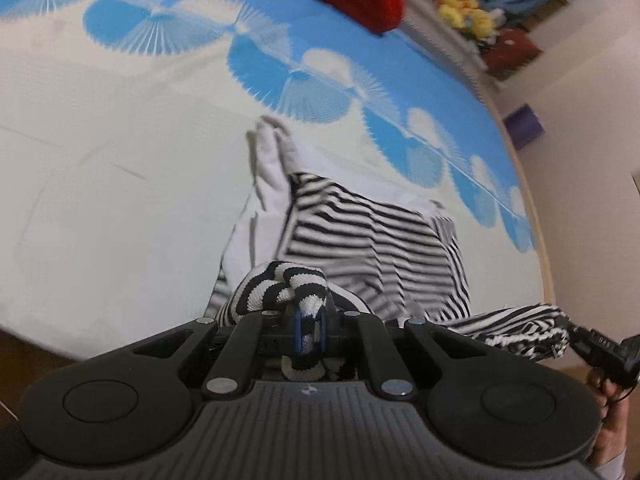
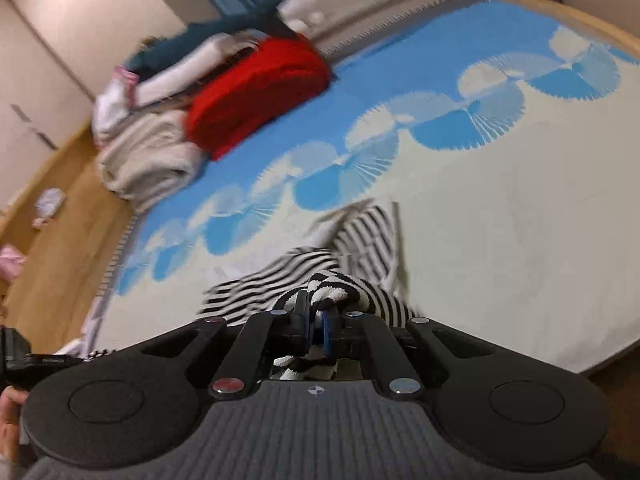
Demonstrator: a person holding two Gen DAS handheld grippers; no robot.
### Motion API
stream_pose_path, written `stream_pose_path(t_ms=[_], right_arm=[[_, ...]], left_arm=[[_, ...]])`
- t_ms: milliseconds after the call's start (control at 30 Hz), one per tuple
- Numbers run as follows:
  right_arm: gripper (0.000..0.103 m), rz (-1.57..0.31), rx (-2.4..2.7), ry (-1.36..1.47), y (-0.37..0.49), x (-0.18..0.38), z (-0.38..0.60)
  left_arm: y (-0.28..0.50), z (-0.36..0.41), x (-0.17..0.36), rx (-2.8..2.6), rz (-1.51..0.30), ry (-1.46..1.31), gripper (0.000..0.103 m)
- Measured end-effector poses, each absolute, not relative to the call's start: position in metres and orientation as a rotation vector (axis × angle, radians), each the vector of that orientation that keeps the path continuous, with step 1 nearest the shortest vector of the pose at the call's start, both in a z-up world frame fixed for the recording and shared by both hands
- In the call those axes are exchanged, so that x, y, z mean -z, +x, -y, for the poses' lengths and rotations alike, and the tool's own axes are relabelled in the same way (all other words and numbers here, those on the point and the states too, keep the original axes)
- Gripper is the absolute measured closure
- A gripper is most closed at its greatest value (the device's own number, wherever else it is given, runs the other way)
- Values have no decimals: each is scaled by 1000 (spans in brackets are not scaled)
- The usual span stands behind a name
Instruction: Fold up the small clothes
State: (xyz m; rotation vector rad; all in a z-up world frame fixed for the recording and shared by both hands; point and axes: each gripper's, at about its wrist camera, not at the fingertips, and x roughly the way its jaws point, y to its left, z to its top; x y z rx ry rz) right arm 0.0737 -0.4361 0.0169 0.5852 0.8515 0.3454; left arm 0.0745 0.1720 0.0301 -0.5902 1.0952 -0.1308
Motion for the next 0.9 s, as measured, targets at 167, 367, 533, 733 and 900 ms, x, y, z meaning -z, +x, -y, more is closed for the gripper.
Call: stream_pose_path(t_ms=[167,367,533,733,900], right_arm=[[98,-936,-309,580,176,25,409],[87,-979,-202,683,245,84,399],[73,-843,-184,612,242,61,408],[59,-816,-307,370,224,52,398],[50,-858,-400,127,208,62,379]], left_arm=[[161,-205,28,55,-1167,-764,90],[196,-231,53,-15,-1161,-922,73],[186,-226,22,87,-1063,-779,58],[161,-216,1,124,-1014,-620,33],[146,-190,-6,160,-1020,-310,20]])
